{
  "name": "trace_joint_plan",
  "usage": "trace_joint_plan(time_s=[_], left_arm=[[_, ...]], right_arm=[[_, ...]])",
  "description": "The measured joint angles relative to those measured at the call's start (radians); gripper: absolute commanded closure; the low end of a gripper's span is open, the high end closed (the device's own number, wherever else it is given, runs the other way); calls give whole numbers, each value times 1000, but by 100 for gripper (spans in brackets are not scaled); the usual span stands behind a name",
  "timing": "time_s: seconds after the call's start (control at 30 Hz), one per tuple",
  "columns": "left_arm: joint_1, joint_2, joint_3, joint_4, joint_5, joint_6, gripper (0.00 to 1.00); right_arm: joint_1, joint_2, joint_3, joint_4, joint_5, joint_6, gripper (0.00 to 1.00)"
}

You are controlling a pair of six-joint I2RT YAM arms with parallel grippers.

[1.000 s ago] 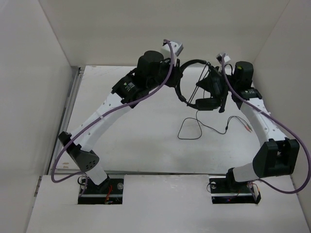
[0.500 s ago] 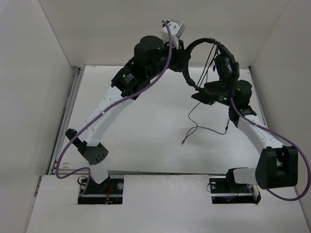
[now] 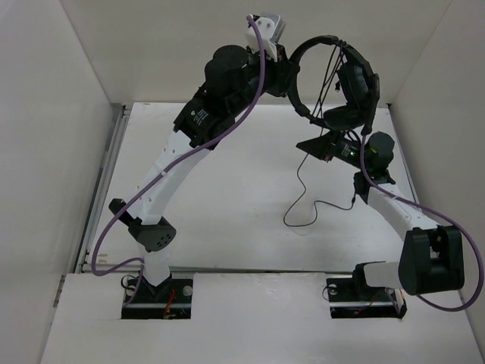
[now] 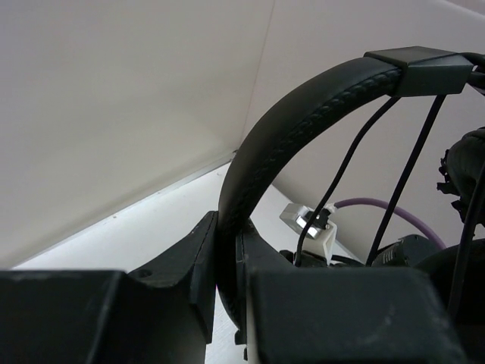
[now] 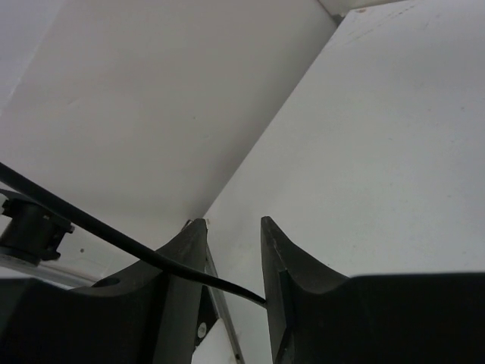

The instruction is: Wrap the headphones

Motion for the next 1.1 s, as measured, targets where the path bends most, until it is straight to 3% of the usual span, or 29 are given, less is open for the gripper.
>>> trace_joint_plan(time_s=[0.43,1.1], left_arm=[[31,27,56,79,-109,35,100],[35,101,71,170,-287,150,100]], right_arm=[[84,19,-3,102,15,101,57],[327,91,101,217,14,187,59]])
